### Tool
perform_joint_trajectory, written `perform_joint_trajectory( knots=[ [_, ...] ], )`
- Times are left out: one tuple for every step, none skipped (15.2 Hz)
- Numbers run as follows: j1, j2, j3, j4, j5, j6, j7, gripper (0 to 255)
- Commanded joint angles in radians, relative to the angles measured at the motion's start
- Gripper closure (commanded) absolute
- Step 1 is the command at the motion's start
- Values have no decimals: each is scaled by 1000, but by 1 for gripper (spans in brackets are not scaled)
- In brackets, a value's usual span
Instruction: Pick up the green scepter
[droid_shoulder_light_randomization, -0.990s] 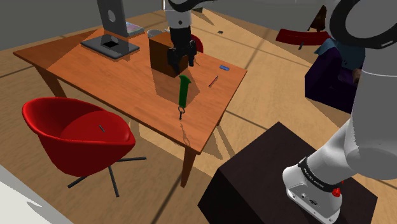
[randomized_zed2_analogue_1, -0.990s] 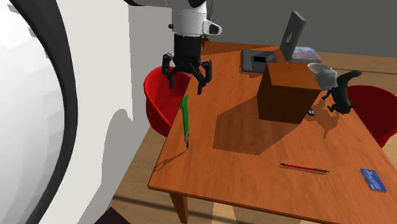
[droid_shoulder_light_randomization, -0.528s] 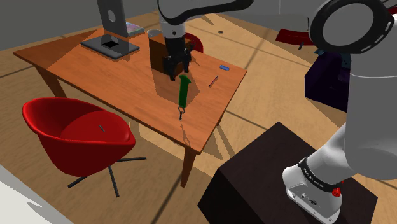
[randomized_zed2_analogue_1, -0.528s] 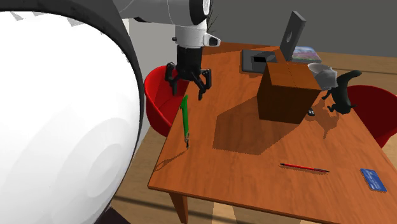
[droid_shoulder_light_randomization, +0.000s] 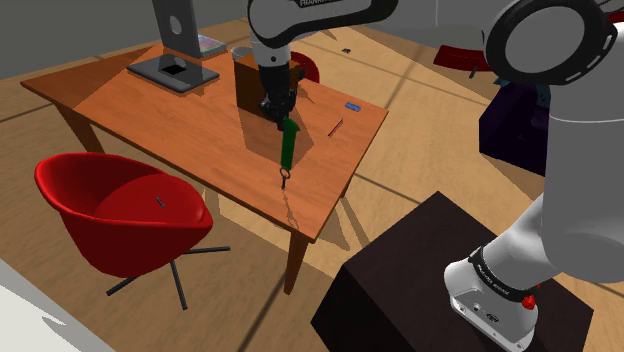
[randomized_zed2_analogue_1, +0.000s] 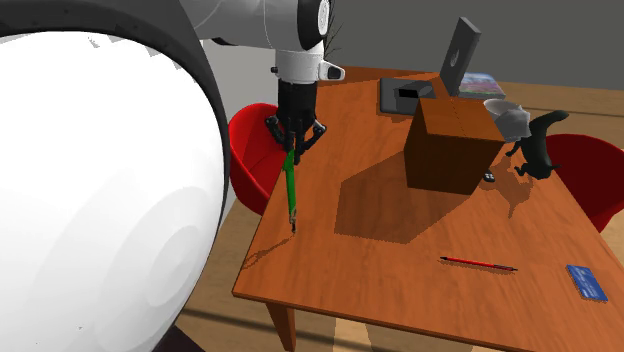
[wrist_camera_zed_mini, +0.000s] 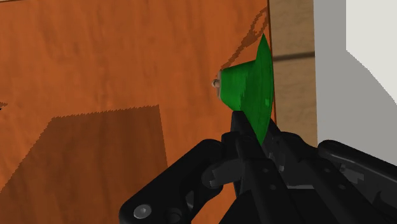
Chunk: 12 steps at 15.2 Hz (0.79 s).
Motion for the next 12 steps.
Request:
perform_joint_trajectory(
  knots=[
    [0,0,0,-1,0,0,0,255],
    [0,0,0,-1,0,1,0,255],
    [0,0,0,-1,0,0,0,255],
    [0,0,0,-1,0,0,0,255],
    [-1,2,-1,3,0,-1,-2,255],
    [-1,-1,0,12,0,-13,-2,255],
    [0,-4,0,20,1,-24,-2,255],
    [0,-7,1,30,1,-36,-3,255],
    [0,-9,1,39,2,-48,-3,255],
    [1,-12,1,49,2,-60,-3,255],
    [1,-14,1,59,3,-72,-3,255],
    [2,-16,2,70,3,-85,-4,255]
  ],
)
